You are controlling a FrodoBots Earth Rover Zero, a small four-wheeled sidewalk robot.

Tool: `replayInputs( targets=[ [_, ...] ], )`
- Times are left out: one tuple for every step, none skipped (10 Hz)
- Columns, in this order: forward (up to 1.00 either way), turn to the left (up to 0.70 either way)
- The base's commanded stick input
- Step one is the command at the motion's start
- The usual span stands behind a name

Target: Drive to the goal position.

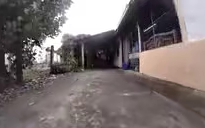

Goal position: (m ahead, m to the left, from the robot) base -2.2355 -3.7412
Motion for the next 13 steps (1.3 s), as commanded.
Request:
replayInputs(
  targets=[
    [0.7, 0.0],
    [0.7, 0.0],
    [0.7, 0.0],
    [0.7, 0.0],
    [0.7, 0.0],
    [0.7, 0.0],
    [0.7, 0.0],
    [0.7, 0.0],
    [0.7, 0.0],
    [0.7, 0.0],
    [0.7, 0.0],
    [0.7, 0.0],
    [0.7, 0.0]
  ],
)
